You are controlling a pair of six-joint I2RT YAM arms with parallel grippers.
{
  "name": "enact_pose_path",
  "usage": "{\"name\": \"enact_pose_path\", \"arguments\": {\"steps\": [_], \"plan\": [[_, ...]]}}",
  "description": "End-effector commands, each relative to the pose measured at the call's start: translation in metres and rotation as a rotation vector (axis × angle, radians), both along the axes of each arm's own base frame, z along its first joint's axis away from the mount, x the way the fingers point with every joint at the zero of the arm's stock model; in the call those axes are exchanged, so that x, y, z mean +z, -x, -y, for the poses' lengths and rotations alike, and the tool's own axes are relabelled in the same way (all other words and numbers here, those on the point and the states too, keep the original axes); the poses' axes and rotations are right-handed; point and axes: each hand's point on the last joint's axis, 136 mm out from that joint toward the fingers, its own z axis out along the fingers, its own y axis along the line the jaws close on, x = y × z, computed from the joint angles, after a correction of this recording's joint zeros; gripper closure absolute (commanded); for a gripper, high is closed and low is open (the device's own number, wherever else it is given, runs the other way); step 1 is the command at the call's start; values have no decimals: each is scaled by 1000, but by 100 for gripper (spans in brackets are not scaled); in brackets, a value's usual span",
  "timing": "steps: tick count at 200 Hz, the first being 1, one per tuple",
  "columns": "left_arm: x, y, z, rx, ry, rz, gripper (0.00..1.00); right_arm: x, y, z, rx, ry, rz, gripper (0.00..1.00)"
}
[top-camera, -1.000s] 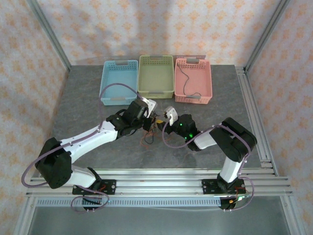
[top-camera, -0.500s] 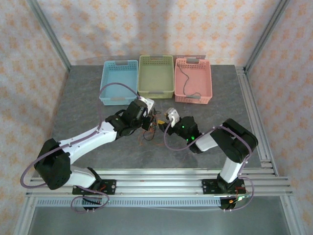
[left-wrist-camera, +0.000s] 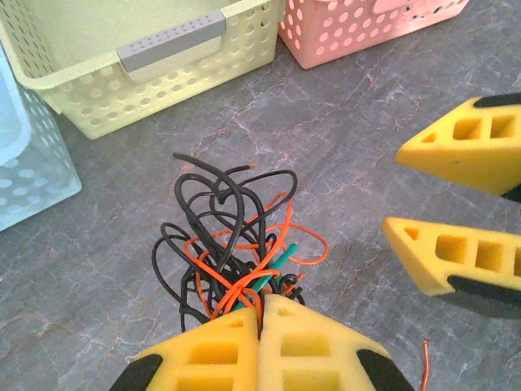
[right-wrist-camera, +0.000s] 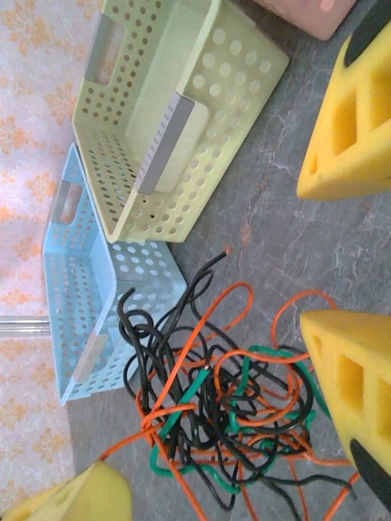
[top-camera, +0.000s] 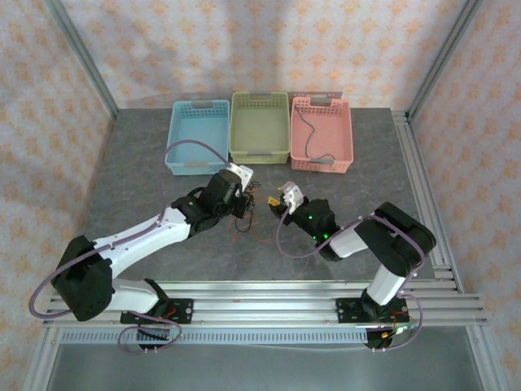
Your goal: Untangle the cables
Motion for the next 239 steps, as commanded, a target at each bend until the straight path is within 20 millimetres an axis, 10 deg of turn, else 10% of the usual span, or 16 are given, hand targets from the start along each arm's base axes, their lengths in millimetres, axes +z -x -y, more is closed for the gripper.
{"name": "enact_pose_path", "arguments": {"steps": [1, 239], "plan": [[14, 5, 15, -116, 8, 89, 100, 19, 0, 2, -13, -14, 95, 61], [19, 27, 43, -287, 56, 95, 100, 4, 8, -20, 59, 46, 109, 58]]}}
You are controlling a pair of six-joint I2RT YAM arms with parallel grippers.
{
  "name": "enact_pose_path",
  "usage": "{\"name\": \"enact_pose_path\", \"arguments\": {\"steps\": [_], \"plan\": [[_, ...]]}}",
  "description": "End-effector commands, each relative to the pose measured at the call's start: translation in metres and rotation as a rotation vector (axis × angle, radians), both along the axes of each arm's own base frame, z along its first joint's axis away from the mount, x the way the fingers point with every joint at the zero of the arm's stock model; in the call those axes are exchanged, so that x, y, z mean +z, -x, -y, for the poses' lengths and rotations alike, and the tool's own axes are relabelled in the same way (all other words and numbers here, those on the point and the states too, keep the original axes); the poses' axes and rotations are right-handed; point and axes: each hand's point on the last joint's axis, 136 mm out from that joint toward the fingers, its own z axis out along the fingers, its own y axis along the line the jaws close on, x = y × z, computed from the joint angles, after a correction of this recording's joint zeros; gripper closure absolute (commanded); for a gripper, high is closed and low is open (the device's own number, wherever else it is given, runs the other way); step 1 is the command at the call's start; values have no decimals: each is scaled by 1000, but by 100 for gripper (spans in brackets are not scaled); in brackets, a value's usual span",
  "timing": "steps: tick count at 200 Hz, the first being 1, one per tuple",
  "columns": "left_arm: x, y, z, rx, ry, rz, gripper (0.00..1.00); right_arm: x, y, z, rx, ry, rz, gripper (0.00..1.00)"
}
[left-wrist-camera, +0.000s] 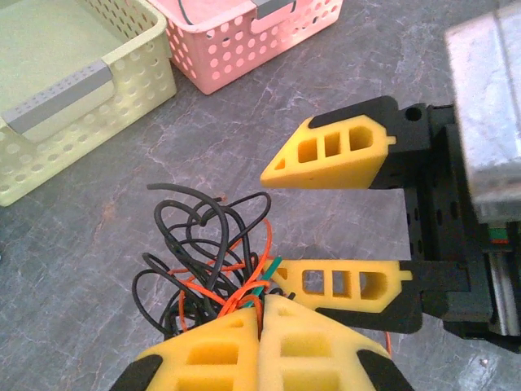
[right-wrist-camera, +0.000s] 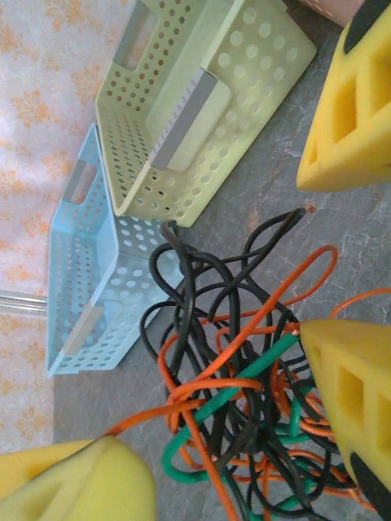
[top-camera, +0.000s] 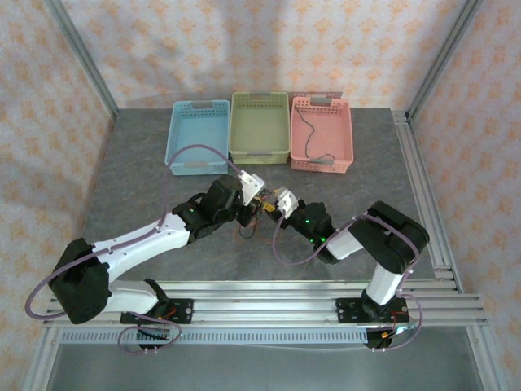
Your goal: Untangle the cables
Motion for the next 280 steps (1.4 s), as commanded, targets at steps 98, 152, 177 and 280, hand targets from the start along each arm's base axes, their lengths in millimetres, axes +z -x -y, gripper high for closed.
{"name": "enact_pose_path", "arguments": {"steps": [98, 152, 177, 280], "plan": [[15, 9, 11, -70, 55, 37, 100, 9, 3, -14, 61, -72, 16, 51], [14, 4, 7, -37, 38, 41, 100, 14, 10, -18, 104, -93, 22, 62], [9, -5, -2, 23, -12, 53, 100, 15, 8, -15, 81, -90, 33, 62], [1, -4, 3, -3, -36, 63, 100, 17, 10, -15, 93, -81, 50, 52]]}}
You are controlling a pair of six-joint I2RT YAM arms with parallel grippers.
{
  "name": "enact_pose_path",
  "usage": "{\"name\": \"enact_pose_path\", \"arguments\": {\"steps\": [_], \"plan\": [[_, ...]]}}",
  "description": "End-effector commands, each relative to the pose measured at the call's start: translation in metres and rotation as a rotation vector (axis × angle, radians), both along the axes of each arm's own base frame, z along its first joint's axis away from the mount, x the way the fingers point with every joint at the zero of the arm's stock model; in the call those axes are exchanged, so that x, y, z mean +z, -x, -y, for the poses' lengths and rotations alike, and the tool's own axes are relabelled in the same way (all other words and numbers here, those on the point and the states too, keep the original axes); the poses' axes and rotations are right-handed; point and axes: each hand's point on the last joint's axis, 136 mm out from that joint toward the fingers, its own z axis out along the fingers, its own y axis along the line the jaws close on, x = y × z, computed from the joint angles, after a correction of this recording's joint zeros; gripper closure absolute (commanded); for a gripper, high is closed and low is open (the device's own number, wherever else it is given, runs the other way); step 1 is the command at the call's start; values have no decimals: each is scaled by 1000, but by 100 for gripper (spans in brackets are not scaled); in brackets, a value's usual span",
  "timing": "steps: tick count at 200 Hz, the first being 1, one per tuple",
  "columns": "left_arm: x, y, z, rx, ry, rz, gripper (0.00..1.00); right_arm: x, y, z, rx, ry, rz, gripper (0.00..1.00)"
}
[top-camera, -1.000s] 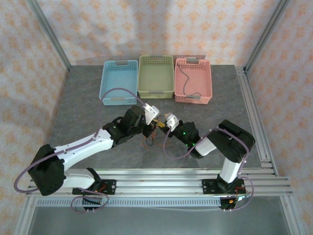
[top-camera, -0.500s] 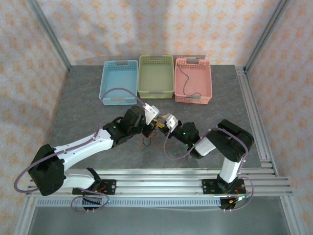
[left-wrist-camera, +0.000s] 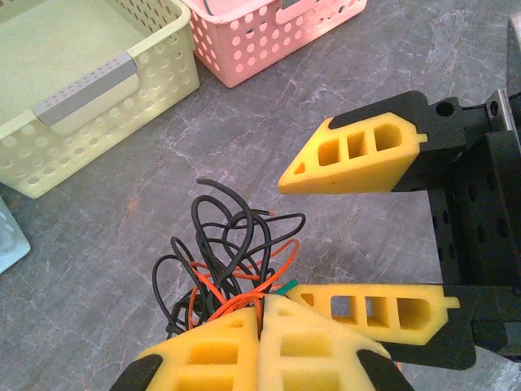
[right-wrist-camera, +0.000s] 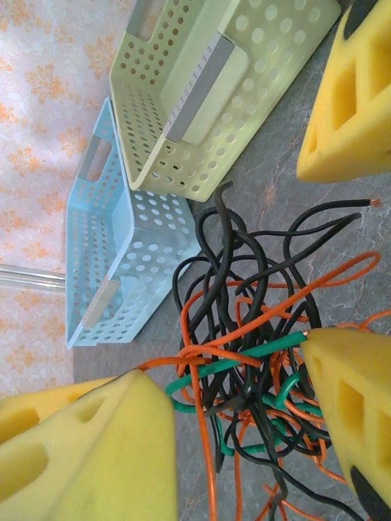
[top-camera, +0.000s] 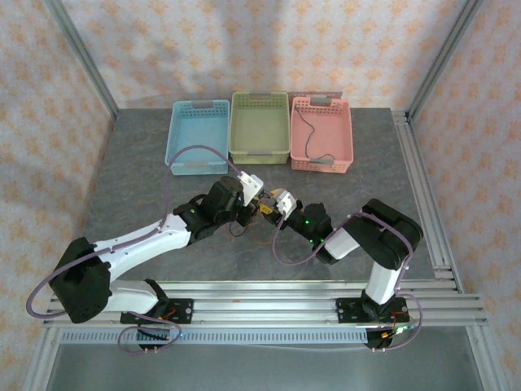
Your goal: Untangle the cables
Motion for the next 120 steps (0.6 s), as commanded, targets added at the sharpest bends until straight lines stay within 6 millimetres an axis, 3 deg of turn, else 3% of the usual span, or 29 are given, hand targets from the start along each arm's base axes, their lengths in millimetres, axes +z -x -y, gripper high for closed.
{"name": "enact_pose_path", "arguments": {"steps": [1, 26, 64, 92, 120], "plan": [[7, 1, 11, -43, 13, 33, 100, 15, 4, -5, 30, -36, 47, 52], [6, 1, 13, -48, 7, 29, 100, 15, 6, -7, 49, -35, 45, 65], [6, -4, 4, 5, -20, 43, 100, 15, 8, -8, 59, -34, 46, 95], [8, -10, -5, 62, -36, 61, 100, 15, 5, -5, 34, -33, 48, 100], [11, -21, -26, 185, -86, 91, 100, 16, -15, 16, -136, -34, 47, 100]]}}
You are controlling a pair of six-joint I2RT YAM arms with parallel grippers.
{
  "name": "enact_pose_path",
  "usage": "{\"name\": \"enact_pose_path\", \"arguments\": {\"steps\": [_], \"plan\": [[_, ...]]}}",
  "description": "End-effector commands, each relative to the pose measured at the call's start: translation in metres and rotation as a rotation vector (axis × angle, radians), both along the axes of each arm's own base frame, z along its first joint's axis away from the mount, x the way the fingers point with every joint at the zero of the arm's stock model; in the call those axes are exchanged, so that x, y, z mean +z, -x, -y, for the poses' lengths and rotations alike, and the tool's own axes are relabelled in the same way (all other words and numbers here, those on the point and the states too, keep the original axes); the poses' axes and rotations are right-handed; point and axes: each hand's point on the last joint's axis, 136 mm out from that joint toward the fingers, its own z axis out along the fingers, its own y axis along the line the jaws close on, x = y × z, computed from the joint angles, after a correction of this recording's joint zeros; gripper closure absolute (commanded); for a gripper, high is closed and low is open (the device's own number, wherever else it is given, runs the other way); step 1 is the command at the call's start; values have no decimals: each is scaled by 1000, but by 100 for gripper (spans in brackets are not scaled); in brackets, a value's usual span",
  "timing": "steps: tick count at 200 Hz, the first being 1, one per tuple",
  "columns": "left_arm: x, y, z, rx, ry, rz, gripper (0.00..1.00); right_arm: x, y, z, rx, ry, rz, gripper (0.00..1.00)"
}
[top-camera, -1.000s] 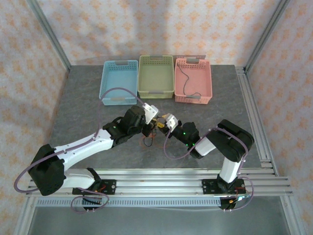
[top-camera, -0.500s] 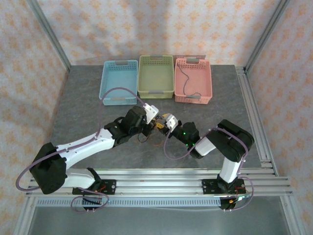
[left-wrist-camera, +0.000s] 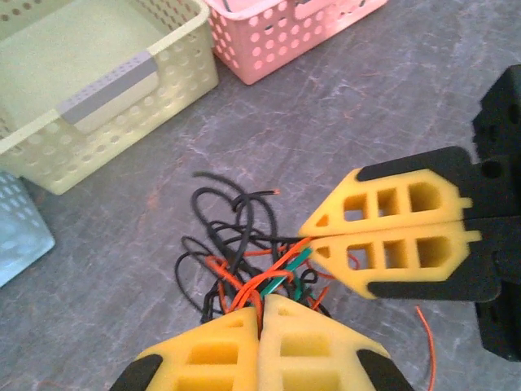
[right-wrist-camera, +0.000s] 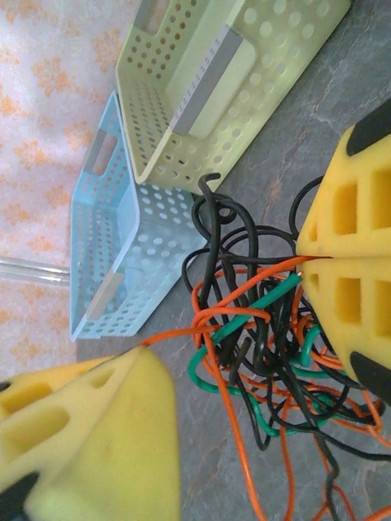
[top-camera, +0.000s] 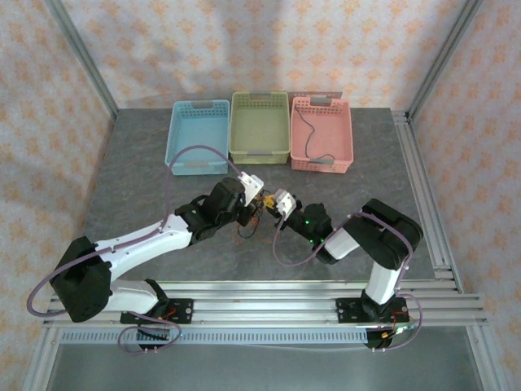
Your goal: Untangle the cables
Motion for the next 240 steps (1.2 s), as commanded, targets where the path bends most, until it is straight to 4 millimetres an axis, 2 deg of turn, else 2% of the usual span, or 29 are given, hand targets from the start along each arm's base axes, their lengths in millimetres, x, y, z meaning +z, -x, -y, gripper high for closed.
{"name": "enact_pose_path", "arguments": {"steps": [1, 35, 65, 102, 147, 212, 240], "plan": [[12, -16, -19, 134, -42, 63, 100, 14, -14, 17, -137, -36, 36, 100], [15, -29, -53, 300, -52, 82, 100, 19, -33, 48, -348, -45, 43, 100], [16, -37, -88, 460, -39, 77, 100, 20, -41, 68, -471, -43, 51, 100], [15, -40, -134, 655, 0, 76, 100, 26, -50, 110, -675, -100, 37, 100], [22, -34, -169, 803, 33, 110, 100, 26, -56, 169, -888, -293, -39, 100], [29, -20, -211, 983, 116, 147, 100, 25, -49, 217, -1131, -404, -33, 100], [30, -15, -223, 1034, 127, 155, 100, 21, -47, 225, -1162, -422, -41, 100]]}}
